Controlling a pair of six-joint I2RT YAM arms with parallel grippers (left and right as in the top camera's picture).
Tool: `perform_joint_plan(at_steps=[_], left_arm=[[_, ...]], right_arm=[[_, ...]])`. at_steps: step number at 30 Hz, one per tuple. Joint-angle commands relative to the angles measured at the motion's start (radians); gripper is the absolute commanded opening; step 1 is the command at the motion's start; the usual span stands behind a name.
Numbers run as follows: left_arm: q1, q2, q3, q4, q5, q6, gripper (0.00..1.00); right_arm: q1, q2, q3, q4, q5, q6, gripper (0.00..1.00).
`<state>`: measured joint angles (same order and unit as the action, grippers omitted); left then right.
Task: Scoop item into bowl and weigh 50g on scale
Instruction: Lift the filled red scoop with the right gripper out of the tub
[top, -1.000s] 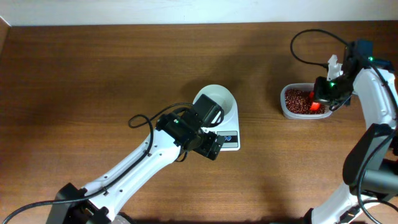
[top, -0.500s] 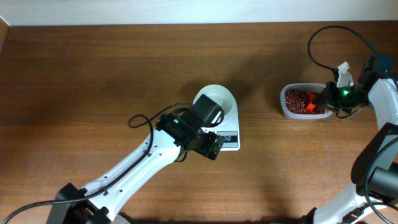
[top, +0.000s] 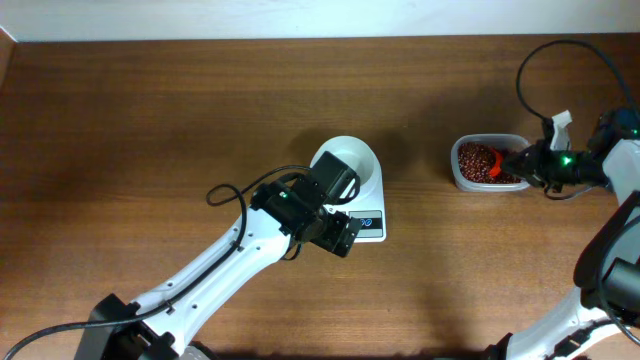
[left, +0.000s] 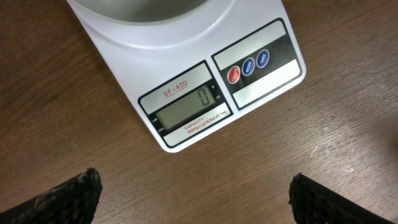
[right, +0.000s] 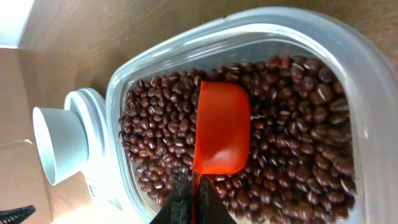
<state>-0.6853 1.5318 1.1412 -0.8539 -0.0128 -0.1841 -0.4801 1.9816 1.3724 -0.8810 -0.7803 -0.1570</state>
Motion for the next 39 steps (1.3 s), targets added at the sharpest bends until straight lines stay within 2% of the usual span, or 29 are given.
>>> perform_joint_plan(at_steps=[1, 6, 10, 17, 21, 39], left_arm=[[-0.001, 0.007, 0.019, 0.001, -0.010, -0.013, 0.99], [-0.001, 0.007, 0.019, 0.001, -0.010, -0.013, 0.99], [-0.001, 0.007, 0.019, 0.001, -0.010, -0.013, 0.99], [-0.001, 0.007, 0.019, 0.001, -0.010, -0.013, 0.99], [-0.001, 0.007, 0.019, 0.001, -0.010, -0.013, 0.99], [-0.001, 0.007, 0.019, 0.001, -0.010, -0.013, 0.99]], right_arm=[[0.008, 0.023, -0.061, 0.039, -0.048, -0.011, 0.04], [-0.034, 0.023, -0.061, 0.050, -0.149, -0.011, 0.04], [-0.106, 0.023, -0.061, 0.037, -0.159, 0.000, 0.04], [-0.147, 0.023, -0.061, 0.033, -0.209, 0.000, 0.04], [-0.171, 0.023, -0.061, 0.033, -0.319, 0.000, 0.04], [-0.200, 0.023, -0.060, -0.003, -0.338, 0.035, 0.04]])
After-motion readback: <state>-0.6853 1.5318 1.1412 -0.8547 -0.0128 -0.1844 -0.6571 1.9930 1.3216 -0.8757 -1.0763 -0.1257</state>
